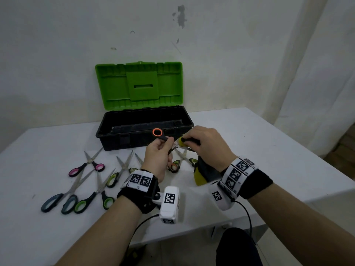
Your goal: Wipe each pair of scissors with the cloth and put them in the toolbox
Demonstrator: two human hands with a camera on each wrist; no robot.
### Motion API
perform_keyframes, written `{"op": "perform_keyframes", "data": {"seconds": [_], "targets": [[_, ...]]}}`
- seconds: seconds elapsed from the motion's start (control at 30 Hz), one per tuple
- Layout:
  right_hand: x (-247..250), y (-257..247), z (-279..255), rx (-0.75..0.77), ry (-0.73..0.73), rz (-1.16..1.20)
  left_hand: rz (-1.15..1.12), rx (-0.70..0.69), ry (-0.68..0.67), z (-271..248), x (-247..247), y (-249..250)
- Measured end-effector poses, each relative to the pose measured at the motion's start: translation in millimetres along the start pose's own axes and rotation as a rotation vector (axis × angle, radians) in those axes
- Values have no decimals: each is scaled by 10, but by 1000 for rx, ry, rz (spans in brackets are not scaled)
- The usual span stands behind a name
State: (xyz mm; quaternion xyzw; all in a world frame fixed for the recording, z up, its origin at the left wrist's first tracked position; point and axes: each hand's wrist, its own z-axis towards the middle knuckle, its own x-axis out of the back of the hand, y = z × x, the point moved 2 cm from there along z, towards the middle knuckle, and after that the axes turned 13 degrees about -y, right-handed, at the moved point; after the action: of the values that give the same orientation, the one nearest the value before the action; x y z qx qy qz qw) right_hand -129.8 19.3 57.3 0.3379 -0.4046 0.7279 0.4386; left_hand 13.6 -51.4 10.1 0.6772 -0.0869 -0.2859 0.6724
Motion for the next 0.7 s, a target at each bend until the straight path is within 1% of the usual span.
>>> {"op": "perform_keyframes", "data": {"seconds": [0.07, 0.17, 0.2, 0.23, 0.33, 0.37, 0.43, 0.53, 0.6, 0.63, 0.7], "targets": [[3, 48, 16, -38, 20, 6, -25, 7, -18, -24, -19, -2], [54, 191, 25, -167, 151, 36, -58, 19, -13, -15, -8, -6], [69, 214, 19, -189, 183, 42, -68, 25, -9, -6, -5, -10], [71, 206, 12, -178, 185, 45, -72, 31, -6, 2, -4, -17], [19, 43, -9, -35, 70, 19, -47, 32, -20, 2, -17, -33], [5, 6, -14, -16, 50, 11, -43, 25, -33, -8, -23, -39], [17, 54, -2, -64, 80, 14, -45, 10, -48, -20, -27, -45], [128, 257, 25, -257, 150, 8, 2, -13, -20, -28, 14, -41], [238, 349, 11, -342, 164, 12, 43, -43, 12, -27, 45, -29], [284, 346, 2, -349, 164, 16, 56, -55, 31, -21, 61, -22], [318, 236, -4, -303, 132, 10, 95, -80, 51, -10, 82, -7]]}}
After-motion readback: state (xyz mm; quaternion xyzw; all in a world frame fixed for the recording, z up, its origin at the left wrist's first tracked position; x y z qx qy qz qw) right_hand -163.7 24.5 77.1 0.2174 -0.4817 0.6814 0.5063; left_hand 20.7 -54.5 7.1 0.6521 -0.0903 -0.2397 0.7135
